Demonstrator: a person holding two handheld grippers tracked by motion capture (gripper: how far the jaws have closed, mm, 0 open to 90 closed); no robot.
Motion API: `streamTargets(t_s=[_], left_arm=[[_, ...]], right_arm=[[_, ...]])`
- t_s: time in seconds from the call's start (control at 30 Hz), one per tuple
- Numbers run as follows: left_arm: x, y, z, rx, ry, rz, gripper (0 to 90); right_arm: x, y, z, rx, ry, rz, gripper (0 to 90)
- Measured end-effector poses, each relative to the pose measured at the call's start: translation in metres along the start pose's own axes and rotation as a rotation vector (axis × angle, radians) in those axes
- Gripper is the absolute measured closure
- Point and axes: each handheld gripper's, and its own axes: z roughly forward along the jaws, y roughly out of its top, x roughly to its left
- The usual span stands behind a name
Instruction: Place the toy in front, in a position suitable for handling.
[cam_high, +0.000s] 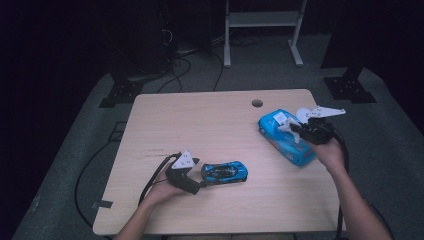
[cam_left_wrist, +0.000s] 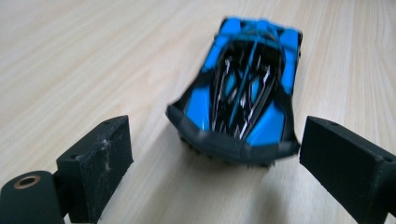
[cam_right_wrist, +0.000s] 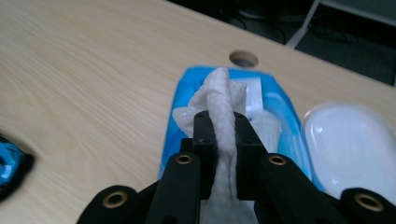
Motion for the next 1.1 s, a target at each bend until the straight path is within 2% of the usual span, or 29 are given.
streamTargets(t_s=[0.1,0.17,0.23,0.33,0.43,0.53,0.6,0.67,0.73,0.8,0.83,0.87,0.9,0.97,1.0,1.1], left_arm=[[0.000,0.001,0.000,-0.010,0.004,0.002,8.7],[0.000,0.000,0.001,-0.002,0.007,0.002,8.7],[-0.001,-0.001,0.003,0.006,0.004,0.005,8.7],[-0.001,-0.002,0.004,0.021,0.005,0.020,8.7],[-0.002,-0.001,0.006,0.021,-0.001,0.026,8.7],[-0.002,-0.001,0.008,0.029,-0.015,0.022,9.1],[0.000,0.000,0.011,0.042,-0.034,0.020,9.1],[0.001,0.002,0.013,0.065,-0.047,0.031,9.1],[0.000,0.004,0.018,0.073,-0.052,0.045,9.1],[0.001,0.007,0.022,0.086,-0.063,0.048,9.1],[0.000,0.007,0.026,0.074,-0.070,0.051,9.1],[0.001,0.008,0.028,0.078,-0.077,0.049,9.2],[0.001,0.008,0.029,0.090,-0.083,0.044,9.2],[0.001,0.009,0.032,0.112,-0.092,0.060,9.5],[0.001,0.009,0.032,0.114,-0.102,0.070,14.4],[0.000,0.008,0.032,0.114,-0.094,0.074,18.7]], right_arm=[[0.005,0.012,-0.014,-0.047,0.022,-0.017,82.1],[0.013,0.021,-0.023,-0.075,0.069,-0.035,82.1],[0.028,0.028,-0.031,-0.099,0.116,-0.073,82.1],[0.057,0.031,-0.037,-0.104,0.212,-0.126,81.9],[0.088,0.027,-0.033,-0.086,0.334,-0.181,80.8],[0.118,0.018,-0.023,-0.034,0.438,-0.239,80.7],[0.135,0.013,-0.015,-0.003,0.513,-0.264,80.7],[0.144,0.010,-0.009,0.034,0.564,-0.273,80.7],[0.152,0.009,-0.005,0.072,0.586,-0.294,80.7],[0.156,0.009,0.000,0.114,0.638,-0.289,80.6],[0.157,0.009,0.002,0.121,0.639,-0.293,80.6],[0.158,0.009,0.008,0.165,0.665,-0.296,80.2],[0.159,0.009,0.011,0.184,0.677,-0.295,78.4],[0.159,0.008,0.018,0.212,0.682,-0.293,74.8],[0.159,0.007,0.025,0.249,0.689,-0.295,73.3],[0.161,0.005,0.039,0.289,0.637,-0.321,72.5]])
